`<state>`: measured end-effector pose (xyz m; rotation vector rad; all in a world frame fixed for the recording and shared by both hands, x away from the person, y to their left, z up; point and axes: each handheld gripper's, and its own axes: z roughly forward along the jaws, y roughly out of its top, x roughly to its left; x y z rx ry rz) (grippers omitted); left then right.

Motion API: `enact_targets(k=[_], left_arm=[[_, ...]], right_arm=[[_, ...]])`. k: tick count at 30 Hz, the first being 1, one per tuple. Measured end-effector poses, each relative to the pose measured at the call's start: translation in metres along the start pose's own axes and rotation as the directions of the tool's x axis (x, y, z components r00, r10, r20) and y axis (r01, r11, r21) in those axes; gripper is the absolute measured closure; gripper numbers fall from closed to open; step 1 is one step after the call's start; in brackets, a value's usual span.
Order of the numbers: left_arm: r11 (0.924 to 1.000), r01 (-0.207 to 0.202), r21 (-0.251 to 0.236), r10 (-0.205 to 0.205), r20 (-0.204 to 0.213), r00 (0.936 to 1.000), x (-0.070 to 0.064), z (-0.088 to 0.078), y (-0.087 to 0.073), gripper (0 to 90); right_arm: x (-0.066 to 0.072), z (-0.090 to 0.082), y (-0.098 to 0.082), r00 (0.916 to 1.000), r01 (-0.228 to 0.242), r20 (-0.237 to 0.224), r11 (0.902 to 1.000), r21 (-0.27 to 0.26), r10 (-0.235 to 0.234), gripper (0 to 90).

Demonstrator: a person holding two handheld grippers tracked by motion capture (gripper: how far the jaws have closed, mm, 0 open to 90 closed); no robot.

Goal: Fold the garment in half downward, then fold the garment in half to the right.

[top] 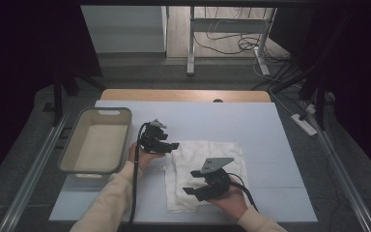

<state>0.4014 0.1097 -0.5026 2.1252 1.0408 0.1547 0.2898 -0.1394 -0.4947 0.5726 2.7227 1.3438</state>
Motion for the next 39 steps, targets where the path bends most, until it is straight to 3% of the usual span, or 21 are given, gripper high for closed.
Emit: enact_targets(k=[15, 29, 36, 39], left_arm=[[1.0, -0.003, 0.006, 0.003, -0.002, 1.0, -0.001, 0.0, 0.0, 31.7], [0.9999, 0.0, 0.012, 0.0, -0.005, 1.0, 0.0, 0.0, 0.0, 30.8], [0.9998, 0.001, 0.018, -0.001, -0.005, 1.0, 0.0, 0.001, 0.0, 30.4], [0.9999, 0.004, 0.016, -0.004, -0.005, 1.0, 0.0, 0.001, 0.0, 30.3]], right_arm=[[0.017, 0.013, 0.002, 0.9997, 0.01, -0.024, 0.9991, 0.041, -0.009, 33.6], [0.022, 0.021, 0.0, 1.0, 0.007, -0.002, 0.9948, 0.101, -0.007, 31.6], [0.027, 0.028, 0.0, 0.9997, 0.006, -0.024, 0.9929, 0.119, -0.003, 29.9], [0.034, 0.038, 0.0, 0.9991, 0.015, -0.042, 0.9891, 0.146, -0.009, 27.8]])
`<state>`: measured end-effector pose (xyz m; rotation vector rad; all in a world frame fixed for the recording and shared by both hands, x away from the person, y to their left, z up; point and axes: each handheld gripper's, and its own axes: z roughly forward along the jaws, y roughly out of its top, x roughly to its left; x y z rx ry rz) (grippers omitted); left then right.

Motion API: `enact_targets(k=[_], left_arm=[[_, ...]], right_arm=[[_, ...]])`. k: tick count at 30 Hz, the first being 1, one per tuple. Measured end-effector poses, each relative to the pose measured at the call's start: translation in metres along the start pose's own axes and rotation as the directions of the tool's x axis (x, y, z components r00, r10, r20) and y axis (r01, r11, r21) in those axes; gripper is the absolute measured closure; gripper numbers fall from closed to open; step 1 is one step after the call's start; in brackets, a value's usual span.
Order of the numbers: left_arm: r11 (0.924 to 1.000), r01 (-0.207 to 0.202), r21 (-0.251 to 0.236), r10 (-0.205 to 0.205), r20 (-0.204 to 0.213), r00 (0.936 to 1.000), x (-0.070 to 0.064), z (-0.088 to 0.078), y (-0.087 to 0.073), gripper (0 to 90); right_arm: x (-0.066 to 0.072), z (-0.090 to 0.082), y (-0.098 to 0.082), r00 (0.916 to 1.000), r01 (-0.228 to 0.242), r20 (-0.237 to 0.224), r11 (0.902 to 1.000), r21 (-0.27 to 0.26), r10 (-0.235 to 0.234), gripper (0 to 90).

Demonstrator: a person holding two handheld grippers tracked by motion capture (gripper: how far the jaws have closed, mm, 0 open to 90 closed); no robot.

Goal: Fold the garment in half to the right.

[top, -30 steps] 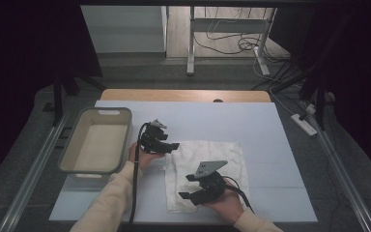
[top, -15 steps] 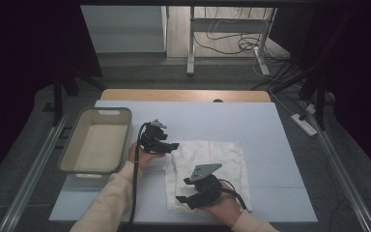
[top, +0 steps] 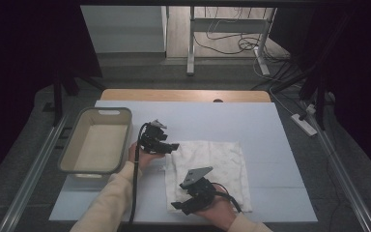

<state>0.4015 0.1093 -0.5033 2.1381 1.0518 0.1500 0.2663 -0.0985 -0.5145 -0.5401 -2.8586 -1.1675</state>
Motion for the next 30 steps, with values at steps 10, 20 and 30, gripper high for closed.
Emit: enact_targets(k=[10, 20, 30], left_arm=[[1.0, -0.005, 0.007, 0.005, -0.001, 1.0, 0.0, 0.001, 0.0, 30.3], [0.9999, 0.001, 0.012, -0.001, 0.002, 1.0, 0.001, 0.002, -0.001, 30.1], [0.9999, 0.0, 0.017, 0.0, 0.001, 1.0, 0.002, 0.003, -0.002, 29.9]], right_arm=[[0.017, 0.019, -0.001, 0.997, 0.035, 0.066, 0.9971, 0.067, -0.039, 18.0], [0.03, 0.026, -0.002, 0.9803, 0.091, 0.167, 0.9917, 0.091, -0.105, 15.7], [0.024, 0.016, -0.003, 0.9775, 0.085, 0.185, 0.9918, 0.095, -0.102, 43.2]])
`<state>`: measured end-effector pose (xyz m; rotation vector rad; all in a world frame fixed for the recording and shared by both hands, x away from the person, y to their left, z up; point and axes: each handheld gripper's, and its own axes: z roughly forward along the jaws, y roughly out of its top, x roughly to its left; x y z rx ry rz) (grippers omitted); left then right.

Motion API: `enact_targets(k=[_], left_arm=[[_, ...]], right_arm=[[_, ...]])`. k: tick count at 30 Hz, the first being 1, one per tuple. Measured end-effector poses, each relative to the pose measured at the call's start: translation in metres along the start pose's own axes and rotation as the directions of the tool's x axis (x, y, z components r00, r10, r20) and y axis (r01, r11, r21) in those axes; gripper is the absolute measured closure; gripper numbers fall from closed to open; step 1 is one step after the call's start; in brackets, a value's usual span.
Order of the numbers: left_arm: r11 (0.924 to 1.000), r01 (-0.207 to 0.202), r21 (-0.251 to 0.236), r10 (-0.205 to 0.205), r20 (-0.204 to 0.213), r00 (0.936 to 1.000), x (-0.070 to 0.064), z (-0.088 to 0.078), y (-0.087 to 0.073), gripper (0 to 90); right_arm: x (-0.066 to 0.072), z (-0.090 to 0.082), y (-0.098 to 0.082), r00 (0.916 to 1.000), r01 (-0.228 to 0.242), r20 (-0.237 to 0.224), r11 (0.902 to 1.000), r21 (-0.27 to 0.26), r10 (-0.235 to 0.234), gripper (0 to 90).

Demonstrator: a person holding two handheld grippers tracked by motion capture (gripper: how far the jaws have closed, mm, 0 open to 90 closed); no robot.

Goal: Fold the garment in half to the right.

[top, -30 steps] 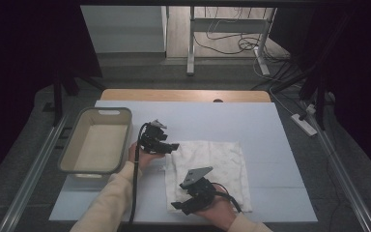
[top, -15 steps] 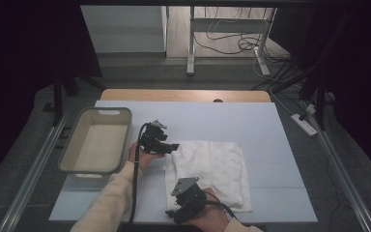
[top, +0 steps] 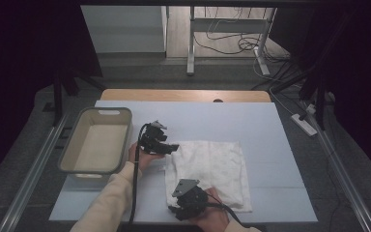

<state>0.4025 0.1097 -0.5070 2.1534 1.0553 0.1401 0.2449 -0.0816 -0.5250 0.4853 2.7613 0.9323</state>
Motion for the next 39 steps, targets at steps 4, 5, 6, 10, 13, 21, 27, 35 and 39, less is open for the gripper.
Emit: enact_targets(k=[4, 5, 6, 10, 13, 21, 27, 35, 39], left_arm=[[1.0, -0.001, 0.003, 0.001, -0.002, 1.0, 0.0, 0.0, 0.0, 29.6], [1.0, -0.001, 0.003, 0.001, -0.003, 1.0, 0.0, 0.0, 0.0, 29.6], [1.0, 0.0, 0.002, 0.0, -0.005, 1.0, 0.0, 0.0, 0.0, 29.6], [1.0, 0.005, 0.002, -0.005, -0.012, 0.9999, 0.002, 0.0, -0.001, 29.4], [0.9998, 0.02, 0.0, -0.02, -0.028, 0.9994, 0.004, 0.001, -0.001, 29.1], [0.9992, 0.038, 0.007, -0.038, -0.057, 0.9976, 0.01, 0.012, 0.001, 28.7], [0.9991, 0.029, 0.029, -0.028, -0.046, 0.9986, 0.011, 0.023, 0.002, 31.2], [0.9987, 0.015, 0.049, -0.013, -0.048, 0.9987, 0.012, 0.031, 0.002, 32.5], [0.9988, 0.014, 0.046, -0.011, -0.049, 0.9987, 0.013, 0.029, 0.001, 40.9]], right_arm=[[-0.005, -0.004, -0.002, 1.0, 0.004, 0.0, 0.9999, 0.01, -0.004, 57.9], [-0.005, -0.005, -0.002, 0.9999, 0.007, 0.007, 0.9999, 0.007, -0.007, 62.5], [-0.005, -0.006, -0.003, 0.9999, 0.014, 0.004, 0.9999, 0.008, -0.014, 67.2], [-0.008, -0.008, -0.004, 0.9998, 0.021, 0.0, 0.9997, 0.009, -0.021, 77.2], [-0.01, -0.008, -0.005, 0.9999, 0.001, -0.014, 1.0, 0.0, -0.001, 79.4], [-0.015, -0.009, -0.006, 0.9989, -0.012, -0.045, 0.9999, -0.006, 0.012, 79.7], [-0.016, -0.008, -0.006, 0.9986, -0.013, -0.051, 0.9999, -0.008, 0.012, 79.6], [-0.017, -0.008, -0.006, 0.9983, -0.007, -0.058, 0.9999, -0.009, 0.007, 79.6], [-0.017, -0.008, -0.006, 0.9984, -0.007, -0.057, 1.0, -0.007, 0.006, 79.5]])
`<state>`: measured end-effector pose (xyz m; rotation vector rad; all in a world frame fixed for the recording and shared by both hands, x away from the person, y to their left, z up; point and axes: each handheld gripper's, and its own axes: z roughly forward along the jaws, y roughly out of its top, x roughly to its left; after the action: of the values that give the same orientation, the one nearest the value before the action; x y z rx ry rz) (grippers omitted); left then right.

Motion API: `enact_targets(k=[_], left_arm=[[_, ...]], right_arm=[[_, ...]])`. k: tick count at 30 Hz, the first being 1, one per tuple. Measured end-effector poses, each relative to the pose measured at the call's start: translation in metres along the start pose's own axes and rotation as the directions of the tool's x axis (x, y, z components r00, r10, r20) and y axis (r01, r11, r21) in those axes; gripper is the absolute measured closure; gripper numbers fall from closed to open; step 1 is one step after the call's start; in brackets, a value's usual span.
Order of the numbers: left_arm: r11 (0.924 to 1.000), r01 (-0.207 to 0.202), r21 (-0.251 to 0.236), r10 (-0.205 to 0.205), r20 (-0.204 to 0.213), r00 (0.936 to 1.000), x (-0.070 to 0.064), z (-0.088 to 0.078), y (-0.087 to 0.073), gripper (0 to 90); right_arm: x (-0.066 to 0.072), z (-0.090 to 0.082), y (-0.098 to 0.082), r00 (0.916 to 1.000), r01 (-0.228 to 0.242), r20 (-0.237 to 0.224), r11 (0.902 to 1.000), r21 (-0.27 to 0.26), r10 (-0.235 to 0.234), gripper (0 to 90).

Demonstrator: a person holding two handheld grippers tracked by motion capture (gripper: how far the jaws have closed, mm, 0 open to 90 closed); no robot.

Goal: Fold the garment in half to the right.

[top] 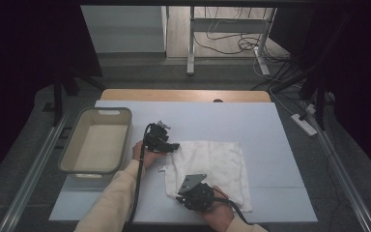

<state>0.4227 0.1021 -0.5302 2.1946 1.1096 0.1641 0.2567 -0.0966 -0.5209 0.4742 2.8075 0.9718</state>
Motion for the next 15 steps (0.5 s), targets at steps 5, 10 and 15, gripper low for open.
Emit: enact_targets(k=[5, 10, 15], left_arm=[[1.0, 0.004, -0.003, -0.004, 0.033, 0.9994, 0.0015, -0.0017, -0.0034, 67.1], [1.0, 0.004, -0.004, -0.003, 0.073, 0.9973, 0.0021, -0.0015, -0.0053, 84.2], [1.0, 0.004, -0.005, -0.003, 0.08, 0.9968, 0.002, -0.0029, -0.0052, 85.3]], right_arm=[[0.0, 0.0001, -0.0002, 1.0, 0.0, 0.0, 1.0, -0.005, 0.0, 79.5], [-0.0004, -0.0004, -0.0003, 1.0, -0.001, -0.004, 1.0, -0.008, 0.001, 79.5], [-0.0011, -0.002, -0.0001, 1.0, -0.002, -0.007, 0.9998, -0.018, 0.002, 79.5]])
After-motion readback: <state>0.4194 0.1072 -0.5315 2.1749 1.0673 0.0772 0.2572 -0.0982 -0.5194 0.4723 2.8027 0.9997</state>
